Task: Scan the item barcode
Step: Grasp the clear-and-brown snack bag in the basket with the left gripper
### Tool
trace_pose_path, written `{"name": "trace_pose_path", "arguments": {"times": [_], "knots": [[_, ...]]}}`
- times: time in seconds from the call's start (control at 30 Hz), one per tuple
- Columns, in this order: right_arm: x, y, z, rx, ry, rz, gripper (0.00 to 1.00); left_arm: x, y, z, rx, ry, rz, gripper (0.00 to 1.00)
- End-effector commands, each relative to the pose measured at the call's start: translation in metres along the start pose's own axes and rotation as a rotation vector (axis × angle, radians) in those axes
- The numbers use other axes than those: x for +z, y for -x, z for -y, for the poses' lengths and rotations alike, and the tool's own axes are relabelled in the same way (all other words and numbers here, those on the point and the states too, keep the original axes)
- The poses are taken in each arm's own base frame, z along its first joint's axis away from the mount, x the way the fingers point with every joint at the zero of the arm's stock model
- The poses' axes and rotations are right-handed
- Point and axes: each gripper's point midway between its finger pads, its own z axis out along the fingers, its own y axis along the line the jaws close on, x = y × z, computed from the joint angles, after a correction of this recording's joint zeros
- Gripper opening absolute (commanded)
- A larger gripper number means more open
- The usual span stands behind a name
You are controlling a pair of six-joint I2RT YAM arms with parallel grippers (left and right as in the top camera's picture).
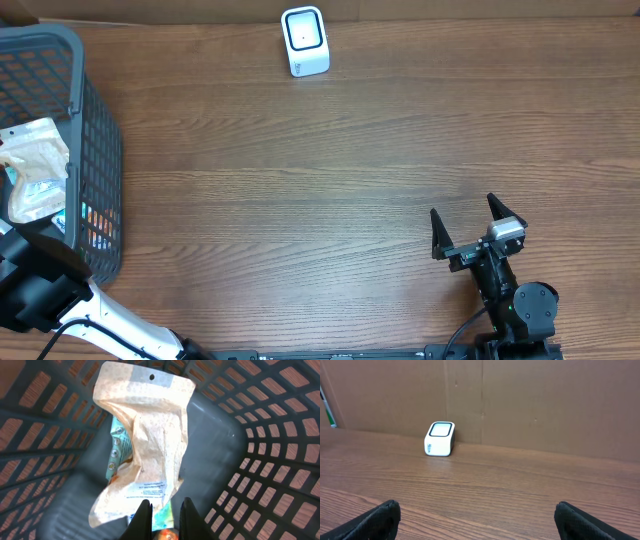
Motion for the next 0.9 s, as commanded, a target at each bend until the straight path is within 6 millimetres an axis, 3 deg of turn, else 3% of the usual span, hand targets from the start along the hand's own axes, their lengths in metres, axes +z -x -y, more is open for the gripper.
{"name": "trace_pose_path", "arguments": {"times": [0.0,0.2,0.37,0.5,0.73,0.87], "knots": [[0.000,-0.002,0.003,0.004,-0.017,0.002,1.00,-0.014,0.003,0.006,-0.041,-0.015,0.028,0.04],[0.000,-0.002,0.003,0.004,-0.016,0.002,1.00,-0.002,-0.020,-0.028,-0.090,0.174,-0.064,0.05],[0.000,-0.002,0.003,0.004,-0.017,0.002,1.00,0.017,-0.041,-0.058,-0.182,0.281,-0.132,0.53],[0.000,-0.002,0.003,0.004,-0.017,0.002,1.00,0.038,-0.048,-0.063,-0.187,0.274,-0.151,0.75],[0.000,-0.002,0.003,0.004,-0.017,0.002,1.00,0.076,-0.042,-0.036,-0.123,0.070,-0.112,0.79],[0.000,-0.002,0.003,0.004,-0.017,0.002,1.00,0.102,-0.051,-0.030,-0.122,0.023,-0.111,0.78]]}}
